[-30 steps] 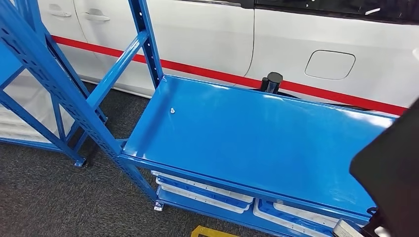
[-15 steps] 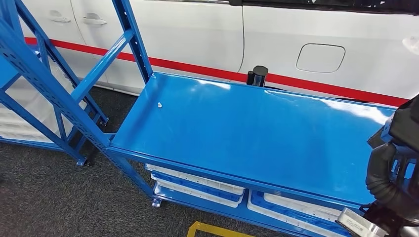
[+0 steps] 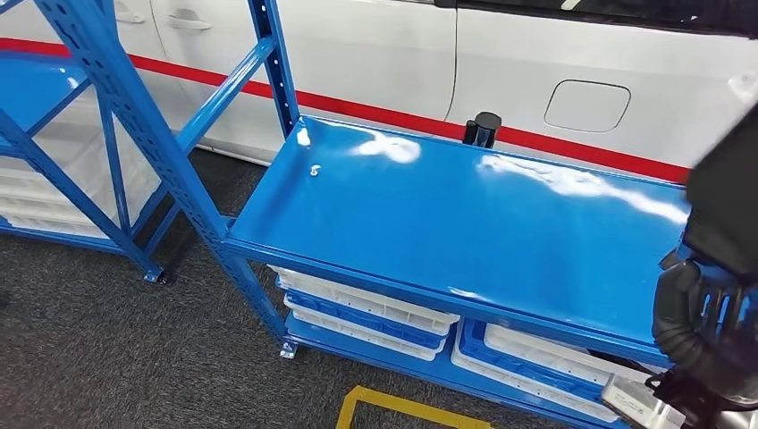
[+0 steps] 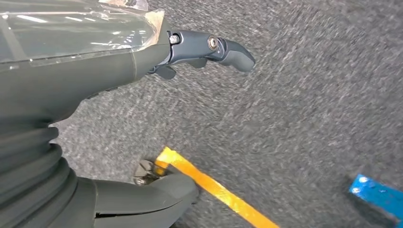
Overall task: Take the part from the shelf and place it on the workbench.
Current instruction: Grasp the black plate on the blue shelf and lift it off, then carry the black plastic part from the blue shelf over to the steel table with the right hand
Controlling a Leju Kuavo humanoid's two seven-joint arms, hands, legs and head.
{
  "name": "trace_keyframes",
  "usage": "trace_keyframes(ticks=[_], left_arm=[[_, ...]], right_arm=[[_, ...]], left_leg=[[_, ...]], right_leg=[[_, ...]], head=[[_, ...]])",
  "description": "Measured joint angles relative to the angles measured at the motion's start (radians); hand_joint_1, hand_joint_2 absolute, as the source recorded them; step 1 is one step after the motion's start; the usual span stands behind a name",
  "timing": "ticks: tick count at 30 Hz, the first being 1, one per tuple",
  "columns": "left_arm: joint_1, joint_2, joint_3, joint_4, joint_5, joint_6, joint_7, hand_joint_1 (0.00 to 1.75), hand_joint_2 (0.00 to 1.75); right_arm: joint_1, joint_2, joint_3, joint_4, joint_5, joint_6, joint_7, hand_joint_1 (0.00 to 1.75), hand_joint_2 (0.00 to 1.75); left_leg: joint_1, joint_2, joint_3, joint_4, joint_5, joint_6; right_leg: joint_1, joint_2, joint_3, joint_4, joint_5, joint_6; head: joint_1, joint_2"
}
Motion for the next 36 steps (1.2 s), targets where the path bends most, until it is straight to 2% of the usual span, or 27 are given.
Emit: trace_keyframes(ticks=[1, 2, 3, 5, 6, 7, 8, 10, 12, 14, 15, 16, 17, 18, 19, 20, 22, 23, 24, 26, 27, 29, 31, 32, 33, 34, 36], left_arm=[[0.001, 0.0, 0.001, 0.0, 0.0, 0.0, 0.0, 0.0, 1.75], [0.001, -0.001, 0.002, 0.0, 0.0, 0.0, 0.0, 0.0, 1.75], [0.001, -0.001, 0.004, 0.0, 0.0, 0.0, 0.0, 0.0, 1.75], [0.002, -0.002, 0.008, 0.0, 0.0, 0.0, 0.0, 0.0, 1.75], [0.002, -0.002, 0.01, 0.0, 0.0, 0.001, 0.0, 0.0, 1.75], [0.002, -0.002, 0.012, 0.0, 0.0, 0.002, 0.0, 0.0, 1.75], [0.002, -0.002, 0.014, 0.0, 0.001, 0.002, 0.0, 0.0, 1.75], [0.004, -0.001, 0.017, 0.0, 0.002, 0.003, 0.0, 0.0, 1.75], [0.006, -0.001, 0.019, 0.0, 0.002, 0.003, 0.0, 0.0, 1.75], [0.007, -0.001, 0.022, 0.0, 0.002, 0.003, 0.0, 0.0, 1.75], [0.007, -0.001, 0.023, 0.0, 0.002, 0.003, 0.0, 0.0, 1.75], [0.007, -0.002, 0.024, 0.0, 0.002, 0.003, 0.0, 0.0, 1.75], [0.007, -0.002, 0.025, 0.0, 0.002, 0.003, 0.0, 0.0, 1.75], [0.007, -0.001, 0.026, 0.0, 0.002, 0.003, 0.0, 0.0, 1.75], [0.007, -0.001, 0.027, -0.001, 0.002, 0.003, 0.0, 0.0, 1.75], [0.006, -0.001, 0.029, -0.001, 0.002, 0.002, 0.0, 0.0, 1.75], [0.005, -0.001, 0.033, -0.003, 0.001, 0.002, 0.0, 0.0, 1.75], [0.004, -0.001, 0.034, -0.003, 0.001, 0.002, 0.001, 0.0, 1.75], [0.004, -0.001, 0.034, -0.003, 0.0, 0.002, 0.001, 0.0, 1.75], [0.005, -0.002, 0.036, -0.003, -0.002, 0.003, 0.002, 0.0, 1.75], [0.006, -0.002, 0.037, -0.004, -0.004, 0.003, 0.003, 0.0, 1.75], [0.007, -0.002, 0.041, -0.004, -0.009, 0.005, 0.004, 0.0, 1.75], [0.007, -0.001, 0.044, -0.004, -0.013, 0.006, 0.005, 0.0, 1.75], [0.007, -0.001, 0.046, -0.004, -0.014, 0.006, 0.006, 0.0, 1.75], [0.007, -0.001, 0.047, -0.004, -0.014, 0.006, 0.007, 0.0, 1.75], [0.007, -0.002, 0.048, -0.004, -0.014, 0.006, 0.008, 0.0, 1.75], [0.007, -0.003, 0.049, -0.004, -0.015, 0.006, 0.01, 0.0, 1.75]], right_arm=[[0.002, -0.001, 0.001, 0.001, 0.001, 0.0, 0.001, 1.75, 1.75], [0.003, -0.001, 0.002, 0.002, 0.001, 0.0, 0.002, 1.75, 1.75], [0.005, -0.001, 0.002, 0.003, -0.001, 0.0, 0.004, 1.75, 1.75], [0.007, -0.002, 0.003, 0.004, -0.008, 0.0, 0.008, 1.75, 1.75], [0.007, -0.003, 0.003, 0.004, -0.013, 0.0, 0.009, 1.75, 1.75], [0.009, -0.004, 0.003, 0.004, -0.019, 0.0, 0.009, 1.75, 1.75], [0.011, -0.005, 0.003, 0.004, -0.025, 0.0, 0.01, 1.75, 1.75], [0.016, -0.006, 0.003, 0.005, -0.031, 0.0, 0.014, 1.75, 1.75], [0.015, -0.007, 0.003, 0.007, -0.032, 0.0, 0.022, 1.75, 1.75], [0.012, -0.009, 0.003, 0.009, -0.03, 0.0, 0.03, 1.75, 1.75], [0.012, -0.01, 0.003, 0.01, -0.028, 0.0, 0.033, 1.75, 1.75], [0.012, -0.01, 0.004, 0.011, -0.026, 0.0, 0.036, 1.75, 1.75], [0.011, -0.01, 0.004, 0.013, -0.022, 0.0, 0.039, 1.75, 1.75], [0.01, -0.01, 0.005, 0.014, -0.018, 0.0, 0.046, 1.75, 1.75], [0.008, -0.01, 0.006, 0.016, -0.011, 0.0, 0.055, 1.75, 1.75], [0.004, -0.011, 0.008, 0.019, -0.003, 0.0, 0.066, 1.75, 1.75], [-0.009, -0.013, 0.012, 0.025, 0.011, 0.0, 0.093, 1.75, 1.75], [-0.015, -0.014, 0.014, 0.028, 0.016, 0.0, 0.106, 1.75, 1.75], [-0.021, -0.016, 0.015, 0.031, 0.019, 0.0, 0.117, 1.75, 1.75], [-0.029, -0.021, 0.017, 0.039, 0.022, 0.0, 0.139, 1.75, 1.75], [-0.031, -0.025, 0.018, 0.044, 0.019, 0.0, 0.149, 1.75, 1.75], [-0.037, -0.034, 0.018, 0.058, 0.008, 0.0, 0.163, 1.75, 1.75], [-0.04, -0.044, 0.015, 0.075, -0.007, 0.0, 0.17, 1.75, 1.75], [-0.04, -0.047, 0.013, 0.084, -0.015, 0.0, 0.172, 1.75, 1.75], [-0.04, -0.05, 0.011, 0.093, -0.022, 0.0, 0.175, 1.75, 1.75], [-0.04, -0.053, 0.01, 0.102, -0.029, 0.0, 0.178, 1.75, 1.75], [-0.042, -0.059, 0.009, 0.116, -0.039, 0.0, 0.183, 1.75, 1.75]], left_leg=[[-0.001, 0.002, -0.012, 0.001, 0.009, 0.0], [-0.001, 0.003, -0.024, 0.002, 0.017, -0.001], [-0.001, 0.004, -0.035, 0.004, 0.026, -0.003], [0.0, 0.005, -0.055, 0.01, 0.039, -0.009], [-0.001, 0.005, -0.064, 0.015, 0.044, -0.014], [-0.003, 0.004, -0.07, 0.02, 0.049, -0.019], [-0.005, 0.004, -0.075, 0.025, 0.055, -0.024], [-0.006, 0.003, -0.08, 0.029, 0.065, -0.033], [-0.002, 0.0, -0.092, 0.053, 0.036, -0.043], [0.004, -0.004, -0.12, 0.141, -0.053, -0.056], [0.007, -0.005, -0.138, 0.206, -0.1, -0.061], [0.01, -0.005, -0.151, 0.266, -0.131, -0.065], [0.013, -0.005, -0.153, 0.303, -0.14, -0.068], [0.016, -0.005, -0.139, 0.311, -0.129, -0.07], [0.019, -0.005, -0.105, 0.277, -0.103, -0.071], [0.021, -0.005, -0.057, 0.214, -0.077, -0.07], [0.021, -0.009, 0.036, 0.077, -0.056, -0.067], [0.018, -0.011, 0.059, 0.036, -0.058, -0.065], [0.014, -0.013, 0.065, 0.018, -0.062, -0.062], [0.012, -0.011, 0.049, 0.01, -0.051, -0.046], [0.011, -0.009, 0.039, 0.008, -0.041, -0.034], [0.01, -0.003, 0.015, 0.004, -0.017, -0.014], [0.004, -0.001, -0.014, 0.005, 0.007, -0.006], [0.001, 0.0, -0.03, 0.005, 0.018, -0.005], [-0.002, 0.001, -0.044, 0.006, 0.029, -0.004], [-0.004, 0.001, -0.058, 0.007, 0.04, -0.004], [-0.006, 0.0, -0.08, 0.009, 0.06, -0.008]], right_leg=[[0.0, 0.0, -0.011, 0.056, -0.025, 0.001], [-0.001, 0.0, -0.01, 0.086, -0.031, 0.008], [-0.001, 0.0, 0.012, 0.076, -0.02, 0.019], [-0.004, -0.001, 0.103, -0.041, 0.017, 0.038], [-0.003, -0.001, 0.157, -0.12, 0.027, 0.04], [-0.002, 0.0, 0.192, -0.176, 0.028, 0.038], [0.0, 0.001, 0.21, -0.21, 0.024, 0.033], [0.001, 0.002, 0.203, -0.218, 0.026, 0.02], [-0.006, 0.0, 0.191, -0.218, 0.039, 0.0], [-0.01, -0.004, 0.175, -0.218, 0.055, -0.02], [-0.009, -0.005, 0.166, -0.218, 0.064, -0.025], [-0.008, -0.006, 0.156, -0.217, 0.073, -0.026], [-0.007, -0.006, 0.146, -0.216, 0.083, -0.024], [-0.007, -0.006, 0.135, -0.215, 0.091, -0.021], [-0.008, -0.006, 0.125, -0.213, 0.099, -0.018], [-0.009, -0.006, 0.117, -0.21, 0.105, -0.013], [-0.007, -0.006, 0.104, -0.205, 0.116, -0.001], [-0.006, -0.006, 0.1, -0.203, 0.122, 0.008], [-0.005, -0.007, 0.096, -0.203, 0.129, 0.016], [-0.006, -0.009, 0.087, -0.203, 0.14, 0.032], [-0.006, -0.008, 0.076, -0.193, 0.13, 0.033], [-0.005, -0.007, 0.041, -0.116, 0.063, 0.021], [-0.003, -0.006, 0.003, 0.017, -0.018, 0.009], [-0.002, -0.005, -0.002, 0.067, -0.036, 0.011], [-0.001, -0.005, 0.007, 0.087, -0.035, 0.018], [-0.001, -0.005, 0.036, 0.067, -0.017, 0.027], [0.0, -0.005, 0.132, -0.055, 0.02, 0.037]], head=[[0.001, 0.0], [0.001, 0.0], [0.002, 0.0], [0.002, 0.0], [0.003, 0.0], [0.002, 0.0], [0.002, 0.0], [0.001, 0.0], [-0.001, 0.0], [-0.004, 0.0], [-0.005, 0.0], [-0.006, 0.0], [-0.005, 0.0], [-0.006, 0.0], [-0.006, 0.0], [-0.006, 0.0], [-0.006, 0.0], [-0.005, 0.0], [-0.005, 0.0], [-0.004, 0.0], [-0.003, 0.0], [0.002, 0.0], [0.008, 0.0], [0.008, 0.0], [0.009, 0.0], [0.01, 0.0], [0.01, 0.0]])
